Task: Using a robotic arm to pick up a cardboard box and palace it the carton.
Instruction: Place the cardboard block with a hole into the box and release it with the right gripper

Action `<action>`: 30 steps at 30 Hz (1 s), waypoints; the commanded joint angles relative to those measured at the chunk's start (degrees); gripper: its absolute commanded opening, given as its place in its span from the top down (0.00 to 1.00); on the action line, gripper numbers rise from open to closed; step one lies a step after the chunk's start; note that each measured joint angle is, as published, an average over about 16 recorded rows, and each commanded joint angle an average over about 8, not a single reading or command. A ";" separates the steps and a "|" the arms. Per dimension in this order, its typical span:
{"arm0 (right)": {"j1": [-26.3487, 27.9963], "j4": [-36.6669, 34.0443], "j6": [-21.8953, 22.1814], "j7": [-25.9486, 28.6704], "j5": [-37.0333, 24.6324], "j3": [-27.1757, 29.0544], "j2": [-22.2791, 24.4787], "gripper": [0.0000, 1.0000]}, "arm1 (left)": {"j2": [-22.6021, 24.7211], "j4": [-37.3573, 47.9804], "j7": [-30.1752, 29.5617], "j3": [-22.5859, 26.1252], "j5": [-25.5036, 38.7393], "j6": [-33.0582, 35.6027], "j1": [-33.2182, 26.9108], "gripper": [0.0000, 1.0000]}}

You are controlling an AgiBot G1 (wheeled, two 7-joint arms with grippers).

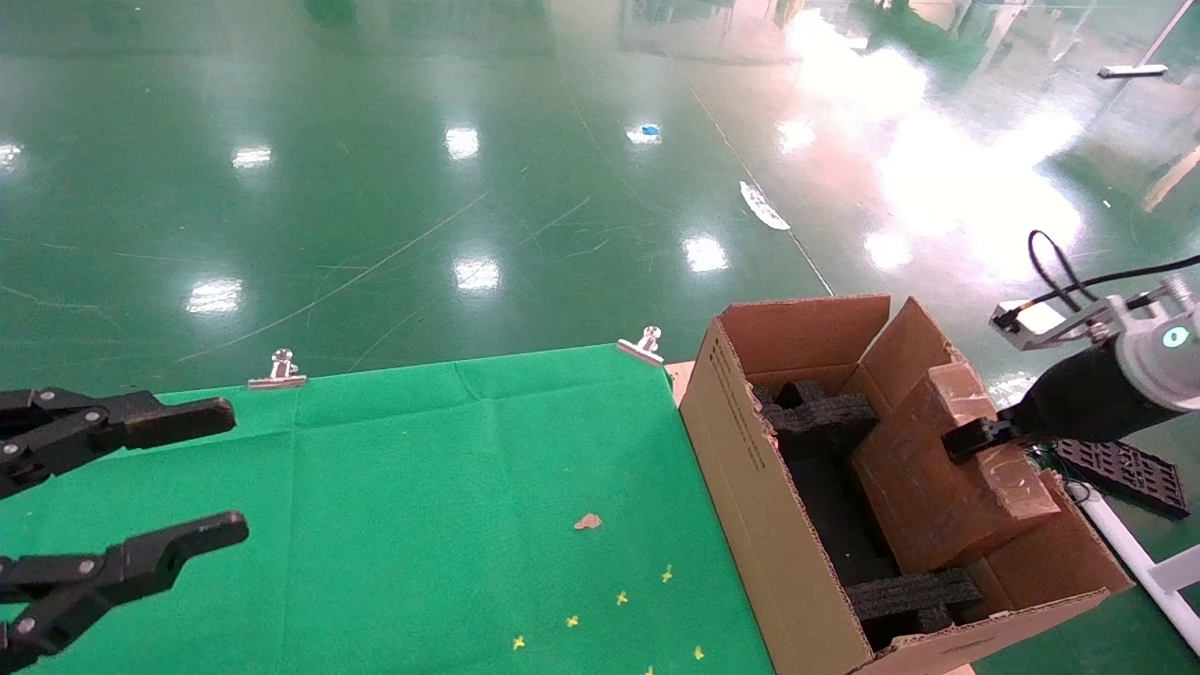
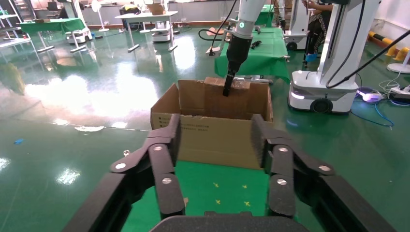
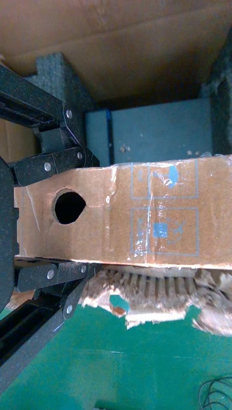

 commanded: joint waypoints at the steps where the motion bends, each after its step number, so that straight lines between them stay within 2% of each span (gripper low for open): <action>1: -1.28 -1.13 0.97 -0.02 0.23 0.11 -0.80 1.00 | 0.00 0.00 0.00 0.01 0.00 0.00 0.00 0.00; 10: -8.05 -3.33 6.90 0.49 1.28 0.77 -3.95 1.00 | -0.02 0.00 0.02 0.04 -0.03 -0.02 -0.01 0.00; 17: -15.53 -3.20 13.08 -1.81 4.21 2.74 -5.01 1.00 | -0.02 0.00 0.03 0.06 -0.04 -0.03 -0.01 0.00; 23: -19.34 -2.92 17.04 -4.63 6.17 4.09 -5.47 1.00 | -0.03 0.00 0.04 0.08 -0.06 -0.03 -0.02 0.00; 24: -19.66 -2.84 17.40 -5.19 6.50 4.32 -5.43 0.91 | -0.03 0.00 0.04 0.08 -0.06 -0.04 -0.02 0.00; 30: -19.82 -3.05 17.19 -7.31 7.44 4.98 -5.18 0.16 | -0.04 0.00 0.05 0.10 -0.07 -0.04 -0.02 0.00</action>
